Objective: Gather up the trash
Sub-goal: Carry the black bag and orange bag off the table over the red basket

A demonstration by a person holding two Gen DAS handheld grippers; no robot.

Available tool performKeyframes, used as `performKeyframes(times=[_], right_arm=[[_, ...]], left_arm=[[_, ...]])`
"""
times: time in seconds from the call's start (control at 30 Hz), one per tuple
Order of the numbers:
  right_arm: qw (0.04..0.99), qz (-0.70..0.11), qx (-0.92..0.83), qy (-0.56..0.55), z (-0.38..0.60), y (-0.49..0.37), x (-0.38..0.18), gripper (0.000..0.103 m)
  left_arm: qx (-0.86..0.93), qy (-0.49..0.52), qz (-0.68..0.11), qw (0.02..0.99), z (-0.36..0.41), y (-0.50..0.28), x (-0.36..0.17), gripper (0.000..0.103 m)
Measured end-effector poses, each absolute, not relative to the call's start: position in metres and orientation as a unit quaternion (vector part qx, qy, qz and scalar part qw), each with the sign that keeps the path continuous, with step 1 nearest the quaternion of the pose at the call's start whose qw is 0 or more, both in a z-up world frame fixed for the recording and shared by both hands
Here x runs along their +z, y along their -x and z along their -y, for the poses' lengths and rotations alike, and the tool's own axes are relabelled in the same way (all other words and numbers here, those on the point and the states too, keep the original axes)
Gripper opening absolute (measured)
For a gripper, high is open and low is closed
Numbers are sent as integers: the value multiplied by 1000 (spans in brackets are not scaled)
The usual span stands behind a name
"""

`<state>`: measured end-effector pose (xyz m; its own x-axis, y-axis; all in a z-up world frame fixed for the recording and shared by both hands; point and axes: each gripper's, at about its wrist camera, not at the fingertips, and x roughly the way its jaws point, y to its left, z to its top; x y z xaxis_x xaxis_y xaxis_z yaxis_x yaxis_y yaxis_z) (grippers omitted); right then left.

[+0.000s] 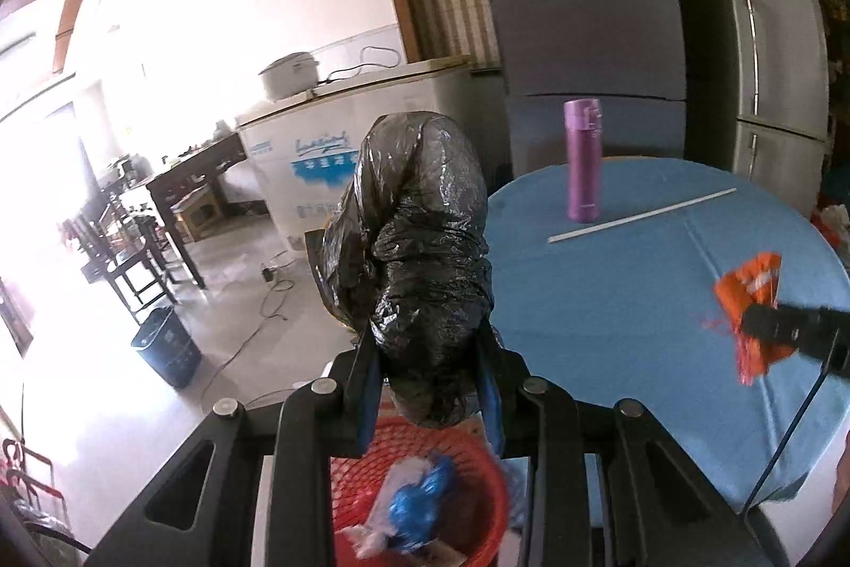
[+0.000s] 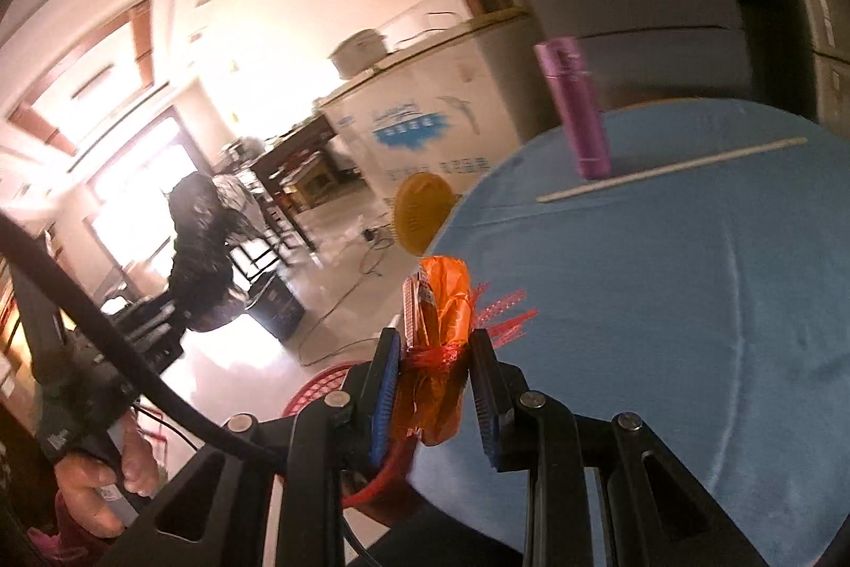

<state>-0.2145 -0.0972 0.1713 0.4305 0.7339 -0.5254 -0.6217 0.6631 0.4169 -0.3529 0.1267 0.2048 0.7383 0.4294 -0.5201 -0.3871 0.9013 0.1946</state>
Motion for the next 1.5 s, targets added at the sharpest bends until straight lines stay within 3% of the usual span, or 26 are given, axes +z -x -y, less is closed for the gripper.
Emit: performKeyframes(times=[0.5, 1.5], right_arm=[[800, -324, 504, -33, 1, 256, 197, 28], [753, -435, 492, -38, -58, 213, 105, 28]], left_arm=[[301, -1, -324, 897, -204, 398, 162, 33], [271, -11, -408, 872, -215, 354, 88, 33]])
